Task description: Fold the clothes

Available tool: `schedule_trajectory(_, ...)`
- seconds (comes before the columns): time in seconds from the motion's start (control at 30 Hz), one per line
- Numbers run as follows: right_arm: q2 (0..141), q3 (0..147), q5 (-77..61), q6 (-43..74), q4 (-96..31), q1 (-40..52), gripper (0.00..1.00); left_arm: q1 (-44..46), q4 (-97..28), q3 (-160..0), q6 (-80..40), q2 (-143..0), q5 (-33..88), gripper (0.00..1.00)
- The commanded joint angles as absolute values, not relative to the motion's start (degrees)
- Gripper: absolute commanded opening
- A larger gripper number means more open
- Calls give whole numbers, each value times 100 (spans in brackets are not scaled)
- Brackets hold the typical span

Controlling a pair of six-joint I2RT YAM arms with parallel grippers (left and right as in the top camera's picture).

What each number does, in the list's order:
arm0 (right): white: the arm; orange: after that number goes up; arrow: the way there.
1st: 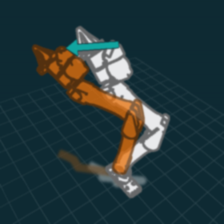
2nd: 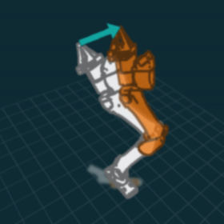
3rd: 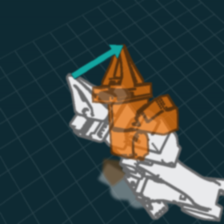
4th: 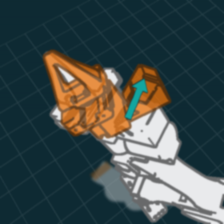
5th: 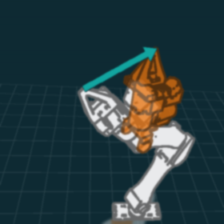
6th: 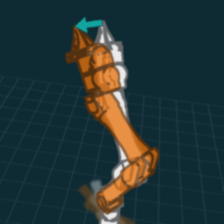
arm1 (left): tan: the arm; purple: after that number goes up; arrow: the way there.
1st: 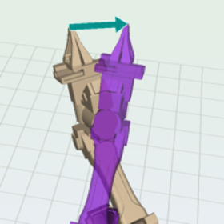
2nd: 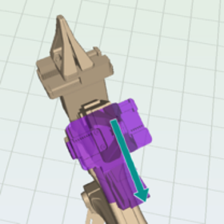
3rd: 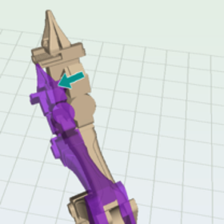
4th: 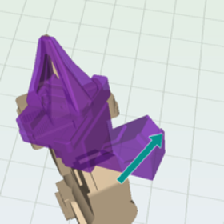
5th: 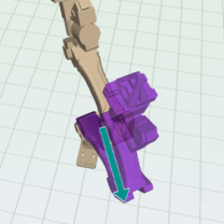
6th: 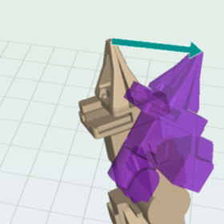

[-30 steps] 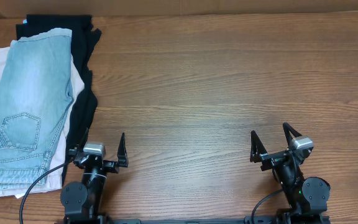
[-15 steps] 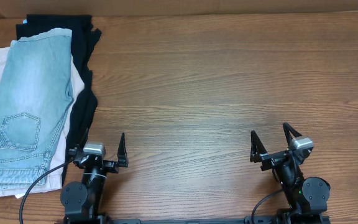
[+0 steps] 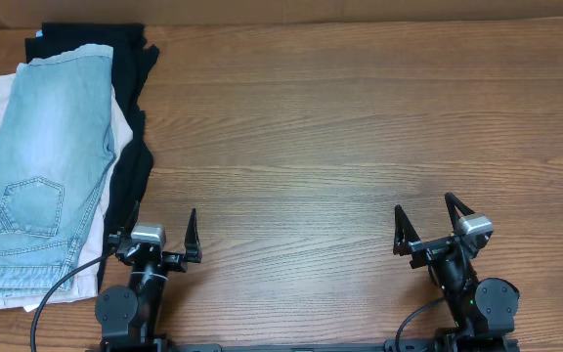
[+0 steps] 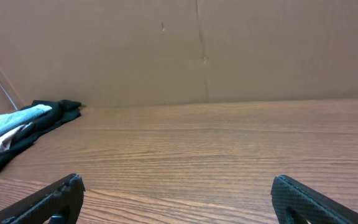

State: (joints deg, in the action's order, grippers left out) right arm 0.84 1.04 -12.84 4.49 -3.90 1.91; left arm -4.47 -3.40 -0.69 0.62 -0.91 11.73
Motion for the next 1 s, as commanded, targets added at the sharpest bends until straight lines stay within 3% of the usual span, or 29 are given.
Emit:
schedule_trajectory(0.0,16,47,-1253,475,-351,176,100,-410,-318,-27,174,-25,1160,100)
schedule_trajectory(0.3,16,47,-1688,478,-113,176,100,-410,-316,-27,169,-25,1212,100)
schedule_trajectory(0.67,16,58,-2292,475,1205,176,100,-410,215,-30,86,-25,1903,100)
schedule_trajectory(0.97,19,602,-2731,473,1140,176,100,-410,-119,-425,-21,-49,2486,100)
